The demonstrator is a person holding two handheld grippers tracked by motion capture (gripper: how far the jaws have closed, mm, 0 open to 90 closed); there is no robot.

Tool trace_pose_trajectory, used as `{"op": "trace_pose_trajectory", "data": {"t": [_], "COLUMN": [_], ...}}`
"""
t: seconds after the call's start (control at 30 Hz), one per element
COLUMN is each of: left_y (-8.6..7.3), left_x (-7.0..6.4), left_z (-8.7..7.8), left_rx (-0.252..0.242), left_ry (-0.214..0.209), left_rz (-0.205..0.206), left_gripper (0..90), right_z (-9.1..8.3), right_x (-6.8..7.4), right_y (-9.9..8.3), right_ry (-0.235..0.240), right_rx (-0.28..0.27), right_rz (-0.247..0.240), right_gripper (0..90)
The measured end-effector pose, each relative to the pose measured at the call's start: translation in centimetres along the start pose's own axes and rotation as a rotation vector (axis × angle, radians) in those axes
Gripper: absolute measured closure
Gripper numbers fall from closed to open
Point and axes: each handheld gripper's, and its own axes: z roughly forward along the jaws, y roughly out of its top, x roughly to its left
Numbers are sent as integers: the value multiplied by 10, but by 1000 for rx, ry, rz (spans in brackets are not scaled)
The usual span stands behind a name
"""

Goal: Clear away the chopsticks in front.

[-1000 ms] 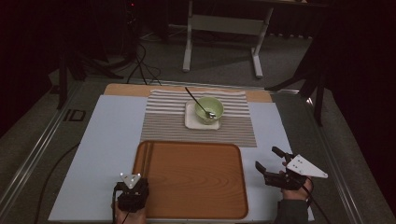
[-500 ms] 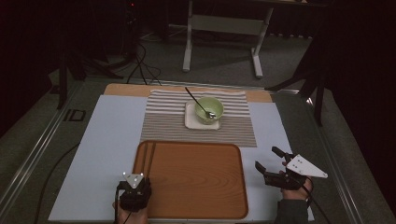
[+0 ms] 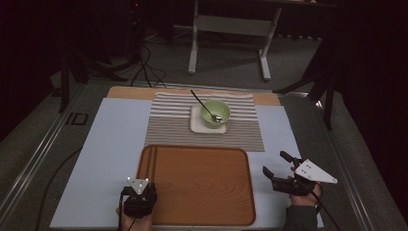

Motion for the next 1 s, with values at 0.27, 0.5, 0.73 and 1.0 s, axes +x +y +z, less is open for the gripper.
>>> {"op": "trace_pose_trajectory", "data": {"t": [0.27, 0.5, 0.73, 1.0], "left_y": [3, 9, 16, 27], "left_x": [4, 7, 9, 9], "left_z": [-4, -8, -10, -9], "left_rx": [-31, -65, -79, -99], "left_ry": [-12, -53, -67, -82], "left_rz": [-2, 11, 10, 23], "left_gripper": [711, 664, 635, 612], "right_z": [0, -1, 0, 0], "right_x": [0, 0, -1, -1], "right_y": [0, 0, 0, -1], "right_ry": [-1, -4, -3, -4], "right_rx": [-1, 0, 2, 5], "right_rz": [0, 1, 2, 1], "right_gripper": [139, 139, 139, 139]}}
